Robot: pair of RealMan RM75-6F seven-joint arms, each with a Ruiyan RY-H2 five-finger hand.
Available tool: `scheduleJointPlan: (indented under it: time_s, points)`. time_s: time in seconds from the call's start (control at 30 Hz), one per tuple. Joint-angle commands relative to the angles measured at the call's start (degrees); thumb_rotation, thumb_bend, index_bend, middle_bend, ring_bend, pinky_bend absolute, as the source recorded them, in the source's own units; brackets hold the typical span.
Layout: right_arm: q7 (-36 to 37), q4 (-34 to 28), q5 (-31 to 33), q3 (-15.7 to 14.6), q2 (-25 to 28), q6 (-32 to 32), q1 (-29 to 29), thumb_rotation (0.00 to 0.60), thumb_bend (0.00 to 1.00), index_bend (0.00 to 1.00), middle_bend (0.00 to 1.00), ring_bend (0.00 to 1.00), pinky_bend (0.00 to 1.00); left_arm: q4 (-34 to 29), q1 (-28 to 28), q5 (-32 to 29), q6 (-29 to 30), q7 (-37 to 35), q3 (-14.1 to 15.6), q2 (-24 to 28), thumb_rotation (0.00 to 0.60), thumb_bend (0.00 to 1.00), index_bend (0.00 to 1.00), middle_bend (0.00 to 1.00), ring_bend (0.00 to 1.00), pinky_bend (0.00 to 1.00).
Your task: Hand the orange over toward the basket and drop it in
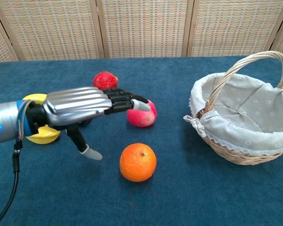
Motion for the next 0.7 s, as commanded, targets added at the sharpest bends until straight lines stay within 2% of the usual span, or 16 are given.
scheduleJointPlan:
  time_s: [0.03,0.13,0.27,0.37,0.5,0.7]
  points:
    - [-0.03,-0.17,-0.33,-0.13,0.10,0.14,-0.06,0.600,0.00,0.00,0.00,0.00,0.00,-9.66,4.98,-5.10,5.14,3.63,-1.05,10.12,0.600,0.00,0.00,0.00,0.00,0.00]
    - [-0.51,-0.19,-0.62,-0.26,0.02,0.15,0.01,0.600,0.00,0.00,0.00,0.00,0.00,-17.67,9.00,-11.94,6.36,8.91,-2.34,16.18,0.600,0.00,0.00,0.00,0.00,0.00]
    - [-1.11,-0.30,-1.14,-0.40,-0.12,0.57,-0.03,0.600,0.00,0.00,0.00,0.00,0.00,-25.84,15.40,-20.18,11.63,16.12,-3.82,21.81,0.600,0.00,0.00,0.00,0.00,0.00]
    - [-2.10,-0.42,-1.83,-0.69,-0.38,0.89,-0.01,0.600,0.00,0.00,0.00,0.00,0.00,-28.30,19.83,-24.19,16.76,19.18,-4.74,23.22,0.600,0.00,0.00,0.00,0.00,0.00]
    - [-3.18,-0.89,-2.50,-1.02,-0.57,1.22,-0.06,0.600,0.00,0.00,0.00,0.00,0.00,-32.16,25.34,-29.63,21.33,19.76,-5.06,24.97,0.600,0.00,0.00,0.00,0.00,0.00]
    - [-3.23,-1.55,-3.83,-1.45,-0.19,1.91,-0.23,0.600,0.00,0.00,0.00,0.00,0.00,-34.82,29.49,-33.52,22.48,18.46,-5.18,28.14,0.600,0.00,0.00,0.00,0.00,0.00]
